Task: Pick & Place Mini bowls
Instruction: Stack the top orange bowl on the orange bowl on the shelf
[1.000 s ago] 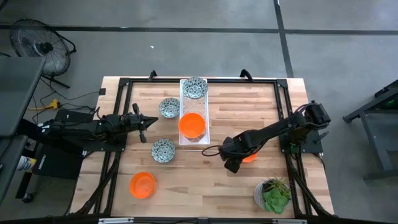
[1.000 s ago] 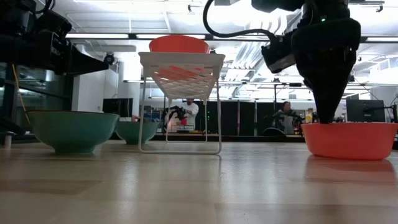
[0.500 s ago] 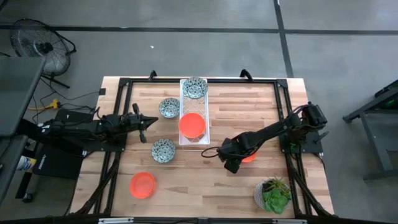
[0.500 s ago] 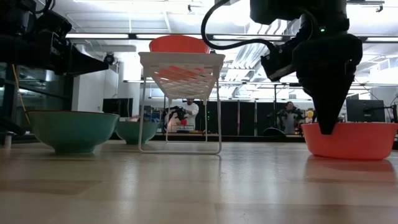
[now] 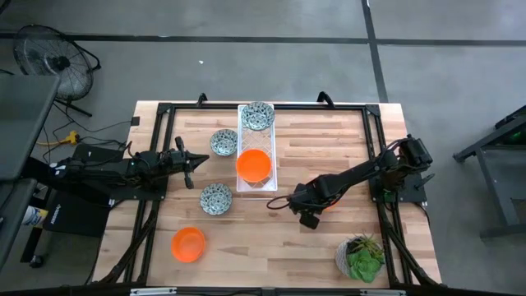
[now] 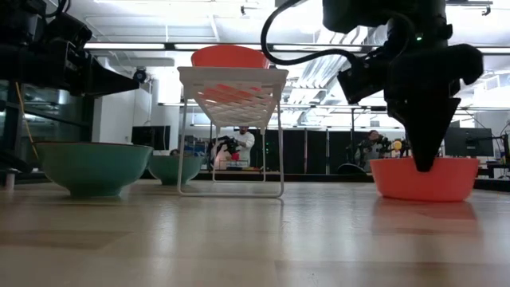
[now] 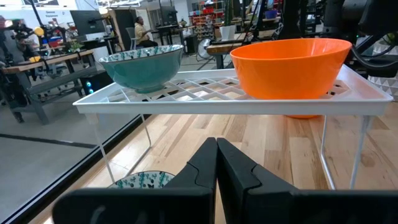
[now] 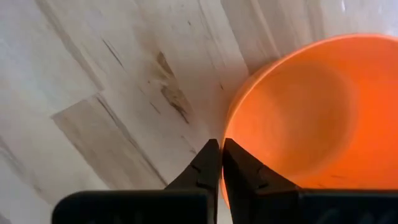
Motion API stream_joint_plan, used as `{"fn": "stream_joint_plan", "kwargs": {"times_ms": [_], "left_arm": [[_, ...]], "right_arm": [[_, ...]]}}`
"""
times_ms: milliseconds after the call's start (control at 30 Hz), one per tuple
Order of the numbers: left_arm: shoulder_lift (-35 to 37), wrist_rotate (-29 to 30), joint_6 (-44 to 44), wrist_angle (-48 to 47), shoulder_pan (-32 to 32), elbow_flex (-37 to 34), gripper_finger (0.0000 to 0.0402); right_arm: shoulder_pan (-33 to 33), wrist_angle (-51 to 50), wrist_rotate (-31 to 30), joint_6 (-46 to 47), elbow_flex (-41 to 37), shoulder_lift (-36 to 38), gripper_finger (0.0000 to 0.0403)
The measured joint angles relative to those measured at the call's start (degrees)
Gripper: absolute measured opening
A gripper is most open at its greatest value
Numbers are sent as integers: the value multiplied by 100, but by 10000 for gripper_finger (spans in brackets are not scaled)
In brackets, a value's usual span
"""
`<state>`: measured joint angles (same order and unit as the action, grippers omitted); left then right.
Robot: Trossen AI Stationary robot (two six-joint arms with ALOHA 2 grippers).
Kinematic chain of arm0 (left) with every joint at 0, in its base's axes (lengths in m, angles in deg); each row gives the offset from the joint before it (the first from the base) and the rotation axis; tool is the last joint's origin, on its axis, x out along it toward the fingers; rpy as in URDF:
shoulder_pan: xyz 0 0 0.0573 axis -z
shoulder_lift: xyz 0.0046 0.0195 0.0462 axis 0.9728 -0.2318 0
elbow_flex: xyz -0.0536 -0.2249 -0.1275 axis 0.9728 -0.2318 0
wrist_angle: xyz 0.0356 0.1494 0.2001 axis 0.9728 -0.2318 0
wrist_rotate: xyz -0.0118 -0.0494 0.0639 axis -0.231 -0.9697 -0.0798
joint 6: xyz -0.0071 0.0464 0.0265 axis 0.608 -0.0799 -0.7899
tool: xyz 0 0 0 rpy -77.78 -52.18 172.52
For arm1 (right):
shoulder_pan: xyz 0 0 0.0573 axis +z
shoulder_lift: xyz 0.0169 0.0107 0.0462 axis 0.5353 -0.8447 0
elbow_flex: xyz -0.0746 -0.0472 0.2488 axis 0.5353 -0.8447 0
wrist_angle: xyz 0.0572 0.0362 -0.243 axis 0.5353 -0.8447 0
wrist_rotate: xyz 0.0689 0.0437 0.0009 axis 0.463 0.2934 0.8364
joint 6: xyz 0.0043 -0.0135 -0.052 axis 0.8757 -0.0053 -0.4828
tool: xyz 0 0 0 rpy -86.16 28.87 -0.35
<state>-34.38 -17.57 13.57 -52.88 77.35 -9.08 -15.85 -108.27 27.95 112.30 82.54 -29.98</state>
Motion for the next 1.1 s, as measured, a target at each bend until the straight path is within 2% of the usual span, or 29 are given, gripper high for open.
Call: {"fn": "stream_joint_plan", "kwargs": {"times_ms": [133,567,767,1100], "left_arm": [[-1,0,0,-2,2,0,1],[-2,0,0,0,0,0,1],[-1,0,0,-2,0,0,1],[-1,0,0,-2,2,0,1]], "right_arm": [[0,-130,-229,-291,0,0,3],[98,-941,-341,-808,49,331,1],[232,-1929,-692,-1002,499,487,0],[178,-2840,-1232,-2180,1621,489,0]]}}
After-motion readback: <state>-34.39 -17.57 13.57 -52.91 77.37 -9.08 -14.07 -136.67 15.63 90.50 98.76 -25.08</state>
